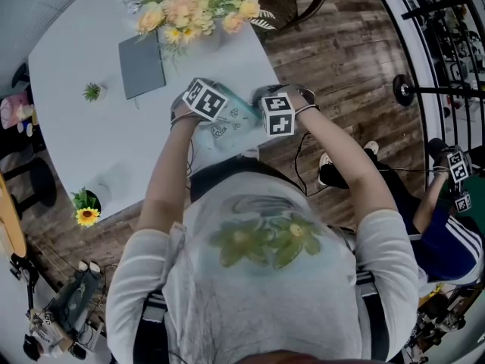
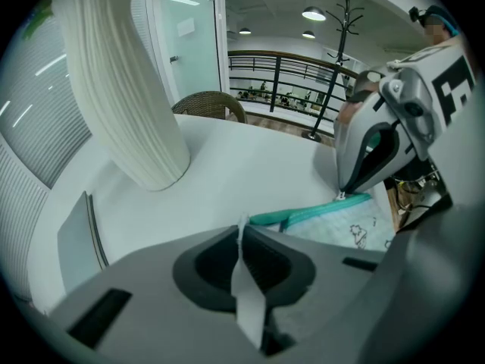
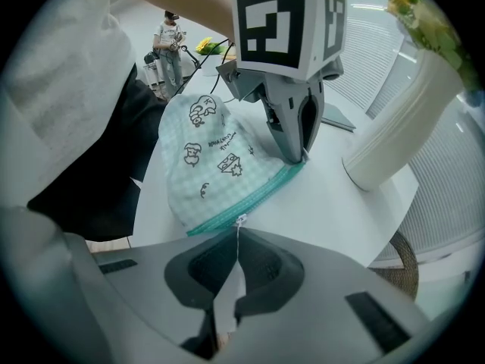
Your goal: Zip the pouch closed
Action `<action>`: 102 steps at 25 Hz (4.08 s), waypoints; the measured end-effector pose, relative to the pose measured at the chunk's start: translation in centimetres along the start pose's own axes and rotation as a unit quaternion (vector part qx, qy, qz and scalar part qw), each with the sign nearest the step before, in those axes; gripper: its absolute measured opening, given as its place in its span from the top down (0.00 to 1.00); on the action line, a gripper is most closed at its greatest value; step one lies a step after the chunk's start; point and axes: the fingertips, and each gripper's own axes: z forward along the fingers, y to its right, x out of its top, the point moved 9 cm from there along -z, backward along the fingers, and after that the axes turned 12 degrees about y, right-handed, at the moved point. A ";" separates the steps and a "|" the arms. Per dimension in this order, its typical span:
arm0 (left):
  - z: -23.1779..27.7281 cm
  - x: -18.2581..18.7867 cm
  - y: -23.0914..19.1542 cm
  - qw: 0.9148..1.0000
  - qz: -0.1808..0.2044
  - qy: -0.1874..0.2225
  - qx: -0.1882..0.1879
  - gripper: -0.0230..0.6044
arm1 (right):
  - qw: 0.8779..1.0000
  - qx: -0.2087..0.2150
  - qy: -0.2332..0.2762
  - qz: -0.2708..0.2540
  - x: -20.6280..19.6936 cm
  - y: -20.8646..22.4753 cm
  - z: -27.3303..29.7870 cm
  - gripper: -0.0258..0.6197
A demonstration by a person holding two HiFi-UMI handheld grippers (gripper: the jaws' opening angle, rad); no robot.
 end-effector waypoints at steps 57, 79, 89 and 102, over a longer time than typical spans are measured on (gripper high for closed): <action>-5.3 -1.4 -2.2 0.962 -0.235 0.138 0.013 0.92 | 0.951 -0.140 0.081 0.264 -1.4 -3.8 -2.6 0.86; -18.3 -1.0 7.1 0.899 -0.268 0.332 0.097 0.94 | 0.812 -0.327 0.316 0.366 7.3 -6.5 -11.0 0.92; -20.5 -0.7 13.2 0.910 -0.208 0.341 0.112 0.96 | 0.790 -0.342 0.353 0.367 9.5 -9.7 -12.7 0.93; -21.2 -0.9 16.0 0.907 -0.221 0.335 0.125 0.96 | 0.792 -0.315 0.360 0.380 10.3 -11.7 -12.5 0.93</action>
